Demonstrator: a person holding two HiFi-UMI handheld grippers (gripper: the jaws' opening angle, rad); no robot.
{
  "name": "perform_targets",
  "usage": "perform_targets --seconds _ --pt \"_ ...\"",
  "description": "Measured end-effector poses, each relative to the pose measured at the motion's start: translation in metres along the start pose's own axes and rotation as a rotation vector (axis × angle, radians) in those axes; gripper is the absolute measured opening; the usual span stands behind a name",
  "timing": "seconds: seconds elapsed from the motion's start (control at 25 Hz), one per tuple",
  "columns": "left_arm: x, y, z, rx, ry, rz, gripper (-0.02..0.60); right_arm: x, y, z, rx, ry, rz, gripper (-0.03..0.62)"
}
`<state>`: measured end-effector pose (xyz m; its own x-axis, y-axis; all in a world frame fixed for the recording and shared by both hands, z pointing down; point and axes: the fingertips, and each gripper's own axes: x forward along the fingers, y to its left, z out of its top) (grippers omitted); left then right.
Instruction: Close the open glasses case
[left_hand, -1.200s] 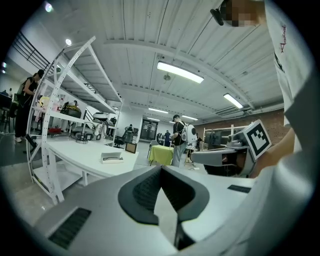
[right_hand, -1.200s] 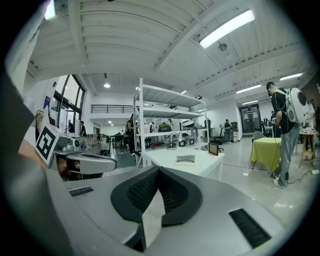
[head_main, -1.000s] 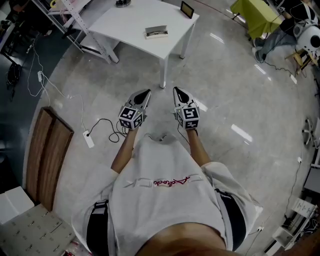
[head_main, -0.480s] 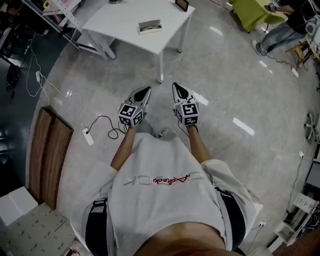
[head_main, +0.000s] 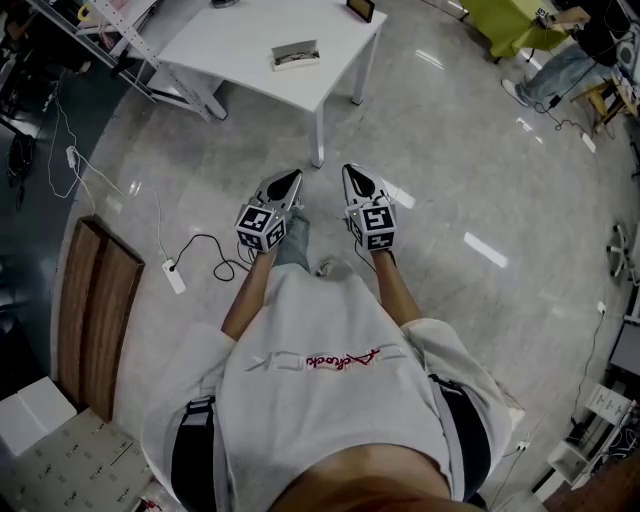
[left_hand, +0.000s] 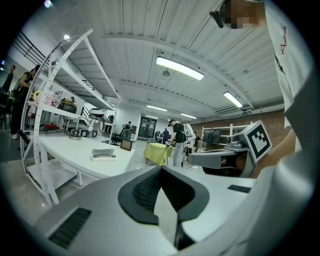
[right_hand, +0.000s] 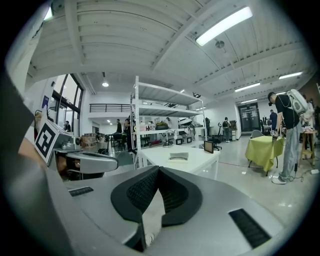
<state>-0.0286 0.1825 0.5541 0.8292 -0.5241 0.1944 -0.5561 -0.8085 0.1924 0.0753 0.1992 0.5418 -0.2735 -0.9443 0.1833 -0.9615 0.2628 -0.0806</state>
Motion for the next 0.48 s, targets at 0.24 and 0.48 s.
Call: perform_targets --seconds 0.24,0.48 --pt "0.013 0.030 -0.003 -0.013 0.003 0.006 0.028 0.032 -0.005 -0.004 -0.005 0.012 0.006 0.031" --pt "0.044 0.066 -0.003 -0.030 0.013 -0.003 0.028 0.075 -0.018 -0.003 -0.011 0.030 0.011 0.031"
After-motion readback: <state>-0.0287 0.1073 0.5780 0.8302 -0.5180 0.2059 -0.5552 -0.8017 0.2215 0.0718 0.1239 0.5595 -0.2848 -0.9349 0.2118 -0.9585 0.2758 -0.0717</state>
